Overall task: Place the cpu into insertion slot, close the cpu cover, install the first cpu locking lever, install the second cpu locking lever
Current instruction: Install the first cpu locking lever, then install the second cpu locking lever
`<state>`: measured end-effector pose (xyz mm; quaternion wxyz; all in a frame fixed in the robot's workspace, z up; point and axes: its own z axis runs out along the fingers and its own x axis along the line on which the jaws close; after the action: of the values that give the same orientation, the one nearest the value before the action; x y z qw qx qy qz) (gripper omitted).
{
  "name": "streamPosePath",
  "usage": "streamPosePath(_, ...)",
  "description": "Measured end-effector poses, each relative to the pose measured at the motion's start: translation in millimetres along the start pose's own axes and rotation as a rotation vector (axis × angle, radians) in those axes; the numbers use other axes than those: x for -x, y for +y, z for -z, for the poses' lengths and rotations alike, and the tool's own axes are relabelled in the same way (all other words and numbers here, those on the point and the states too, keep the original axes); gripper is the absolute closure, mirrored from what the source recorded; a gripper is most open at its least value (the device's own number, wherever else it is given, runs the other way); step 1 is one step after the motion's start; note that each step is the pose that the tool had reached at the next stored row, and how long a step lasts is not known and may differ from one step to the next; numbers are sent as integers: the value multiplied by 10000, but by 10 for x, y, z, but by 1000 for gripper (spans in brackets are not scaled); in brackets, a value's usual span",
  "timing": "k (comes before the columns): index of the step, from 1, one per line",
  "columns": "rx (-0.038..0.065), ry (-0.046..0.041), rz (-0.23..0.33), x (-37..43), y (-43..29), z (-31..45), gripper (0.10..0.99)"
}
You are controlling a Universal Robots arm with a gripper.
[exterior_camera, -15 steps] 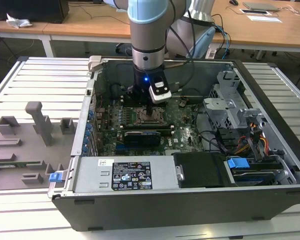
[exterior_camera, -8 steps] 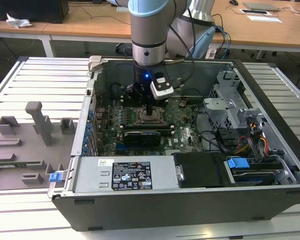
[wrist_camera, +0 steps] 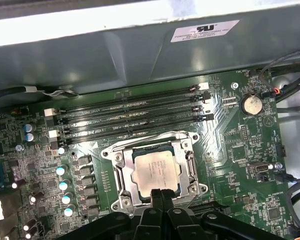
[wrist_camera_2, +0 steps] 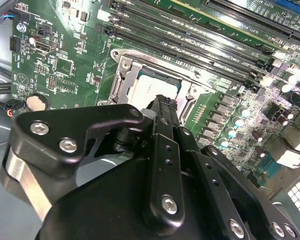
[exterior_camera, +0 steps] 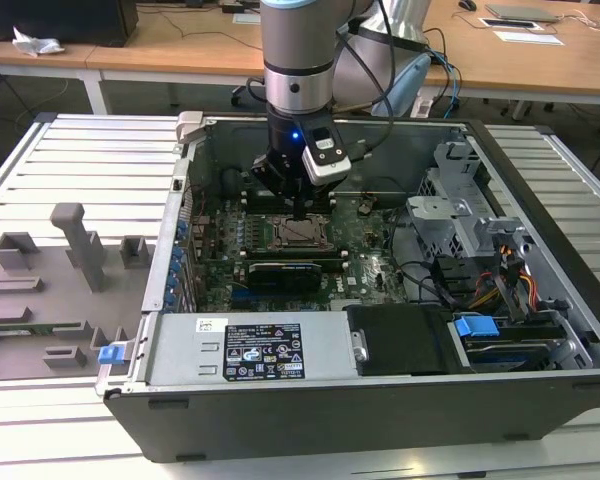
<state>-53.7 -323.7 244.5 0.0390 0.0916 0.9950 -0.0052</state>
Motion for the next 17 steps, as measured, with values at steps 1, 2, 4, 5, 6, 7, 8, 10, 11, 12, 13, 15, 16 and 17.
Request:
streamPosePath(1,0,1,0,0,0,0,980)
streamPosePath(2,0,0,0,0,0,0,980)
streamPosePath(4,0,0,1,0,0,0,980)
streamPosePath(5,0,0,2,0,0,0,980)
streamPosePath(6,0,0,2,0,0,0,980)
streamPosePath(7,0,0,2,0,0,0,980)
streamPosePath(8,0,0,3,0,0,0,980)
streamPosePath(10,0,0,3,0,-1,1,980)
streamPosePath(11,-2,1,4,0,-8,6,980)
streamPosePath(12,0,0,3,-5,-43,11,980)
streamPosePath(13,-1,1,3,-10,-75,12,980)
streamPosePath(15,2,0,2,-15,-112,12,980)
streamPosePath(16,5,0,2,-18,-151,12,980)
streamPosePath(17,8,0,3,-19,-175,12,980)
